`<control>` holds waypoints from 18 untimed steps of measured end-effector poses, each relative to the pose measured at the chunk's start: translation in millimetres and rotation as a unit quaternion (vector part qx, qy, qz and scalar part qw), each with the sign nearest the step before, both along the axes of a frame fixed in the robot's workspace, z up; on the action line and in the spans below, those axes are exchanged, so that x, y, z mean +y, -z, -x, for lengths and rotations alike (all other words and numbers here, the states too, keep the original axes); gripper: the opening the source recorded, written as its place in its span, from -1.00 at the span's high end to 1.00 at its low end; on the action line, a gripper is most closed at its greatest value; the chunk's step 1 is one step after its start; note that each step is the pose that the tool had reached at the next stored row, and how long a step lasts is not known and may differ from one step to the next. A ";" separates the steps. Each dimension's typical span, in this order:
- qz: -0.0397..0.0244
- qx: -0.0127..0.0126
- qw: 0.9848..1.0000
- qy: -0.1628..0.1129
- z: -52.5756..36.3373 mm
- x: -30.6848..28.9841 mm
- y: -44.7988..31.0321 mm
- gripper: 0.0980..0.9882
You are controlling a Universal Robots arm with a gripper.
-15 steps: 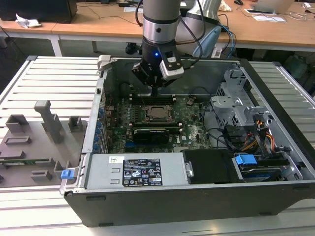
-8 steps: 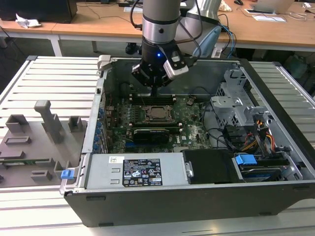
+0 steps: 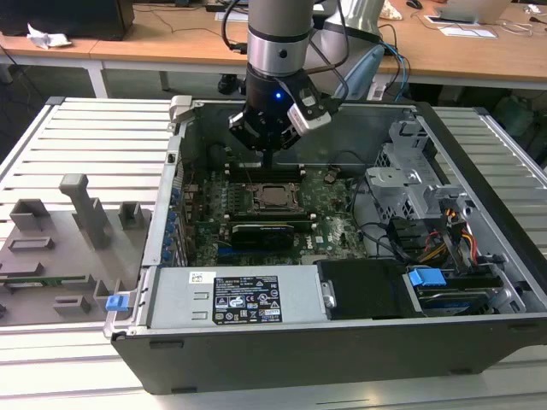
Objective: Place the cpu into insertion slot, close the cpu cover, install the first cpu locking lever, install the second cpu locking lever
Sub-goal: 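Install the first cpu locking lever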
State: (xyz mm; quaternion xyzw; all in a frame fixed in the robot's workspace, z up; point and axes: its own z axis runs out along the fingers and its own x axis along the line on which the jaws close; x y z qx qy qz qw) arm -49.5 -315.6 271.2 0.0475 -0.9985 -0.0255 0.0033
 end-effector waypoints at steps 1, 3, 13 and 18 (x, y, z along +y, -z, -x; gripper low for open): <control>0.000 0.000 1.000 -0.006 0.0 0.0 0.0 0.98; 0.000 0.000 1.000 -0.020 0.0 0.0 0.0 0.98; 0.000 0.000 0.994 -0.109 0.0 0.0 0.0 0.98; 0.000 0.000 0.991 -0.137 1.3 0.0 0.3 0.98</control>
